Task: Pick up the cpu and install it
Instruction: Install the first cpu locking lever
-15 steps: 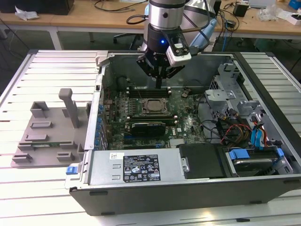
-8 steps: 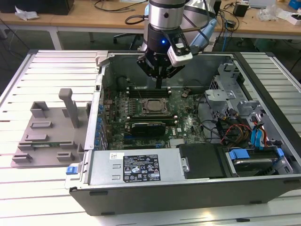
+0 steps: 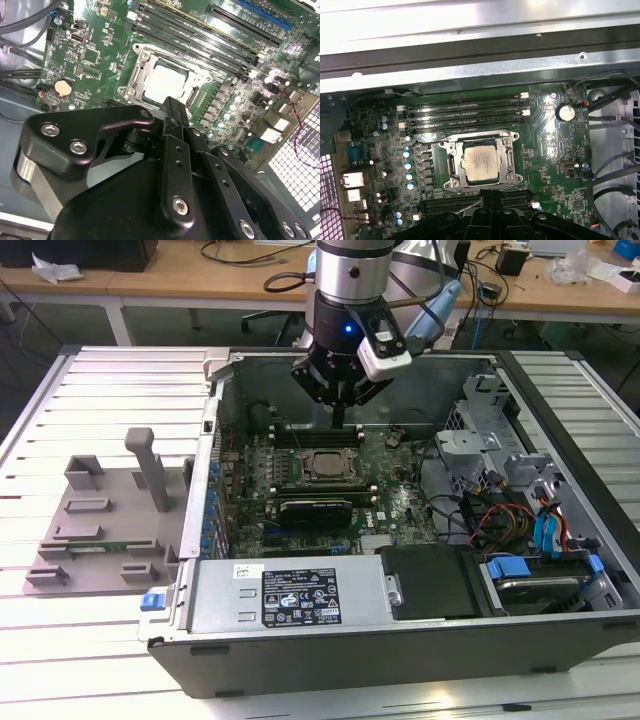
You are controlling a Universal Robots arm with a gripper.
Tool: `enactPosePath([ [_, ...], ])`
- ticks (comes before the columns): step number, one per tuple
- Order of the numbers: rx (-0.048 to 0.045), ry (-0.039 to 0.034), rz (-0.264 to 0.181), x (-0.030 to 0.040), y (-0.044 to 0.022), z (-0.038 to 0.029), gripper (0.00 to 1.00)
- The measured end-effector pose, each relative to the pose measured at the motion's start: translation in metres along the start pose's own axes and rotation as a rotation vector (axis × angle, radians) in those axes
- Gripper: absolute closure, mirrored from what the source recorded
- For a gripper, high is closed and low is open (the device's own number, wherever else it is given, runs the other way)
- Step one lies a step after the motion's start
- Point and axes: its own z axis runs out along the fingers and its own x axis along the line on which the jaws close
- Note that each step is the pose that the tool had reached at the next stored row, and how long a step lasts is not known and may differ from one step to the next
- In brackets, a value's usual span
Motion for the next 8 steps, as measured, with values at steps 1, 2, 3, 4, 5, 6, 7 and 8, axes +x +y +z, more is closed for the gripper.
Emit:
enactPosePath([
  [1,0.0,-0.0002,-0.003,0.0,0.0,0.0,0.89],
  [2,-0.0001,-0.0004,-0.006,0.0,0.0,0.0,0.89],
  [3,-0.0001,-0.0005,-0.008,0.0,0.0,0.0,0.89],
  [4,-0.0002,-0.0007,-0.013,0.0,0.0,0.0,0.89],
  [5,-0.0003,-0.0009,-0.016,0.0,0.0,0.0,0.89],
  [6,-0.0003,-0.0011,-0.02,0.0,0.0,0.0,0.89],
  [7,-0.0005,-0.0015,-0.027,0.0,0.0,0.0,0.89],
  [8,-0.0013,-0.0018,-0.036,0.0,0.0,-0.0001,0.89],
])
